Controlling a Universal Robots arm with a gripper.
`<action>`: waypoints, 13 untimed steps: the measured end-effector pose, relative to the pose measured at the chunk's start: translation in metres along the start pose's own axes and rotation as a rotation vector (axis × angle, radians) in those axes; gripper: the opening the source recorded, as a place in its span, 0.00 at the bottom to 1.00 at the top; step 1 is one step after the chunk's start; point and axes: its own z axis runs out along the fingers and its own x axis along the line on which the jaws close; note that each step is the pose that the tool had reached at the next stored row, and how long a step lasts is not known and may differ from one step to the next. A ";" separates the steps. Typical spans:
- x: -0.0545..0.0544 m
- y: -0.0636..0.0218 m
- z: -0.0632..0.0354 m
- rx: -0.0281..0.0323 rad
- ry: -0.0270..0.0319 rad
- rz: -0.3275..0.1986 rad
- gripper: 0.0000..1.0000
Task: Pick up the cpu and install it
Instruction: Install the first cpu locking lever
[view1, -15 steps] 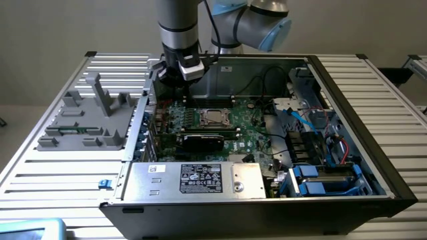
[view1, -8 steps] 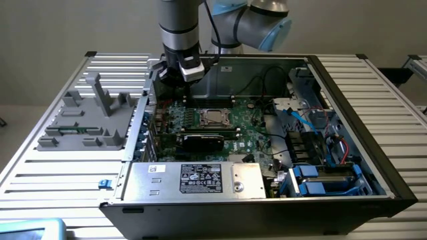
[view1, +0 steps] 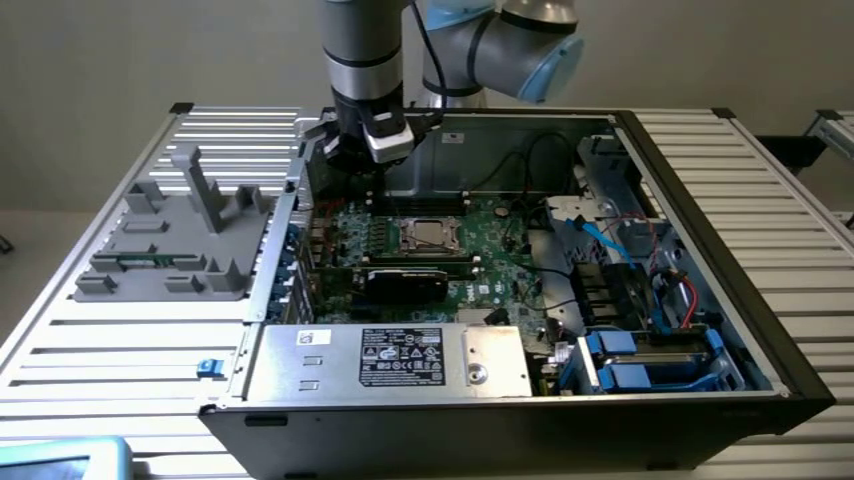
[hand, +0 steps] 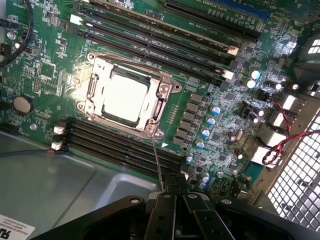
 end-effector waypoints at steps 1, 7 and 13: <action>0.001 0.0003 -0.0001 0.0011 0.0020 0.000 0.11; 0.007 0.0022 -0.0003 0.0000 0.0234 -0.004 0.11; 0.012 0.0039 -0.0001 -0.0064 0.0457 -0.008 0.11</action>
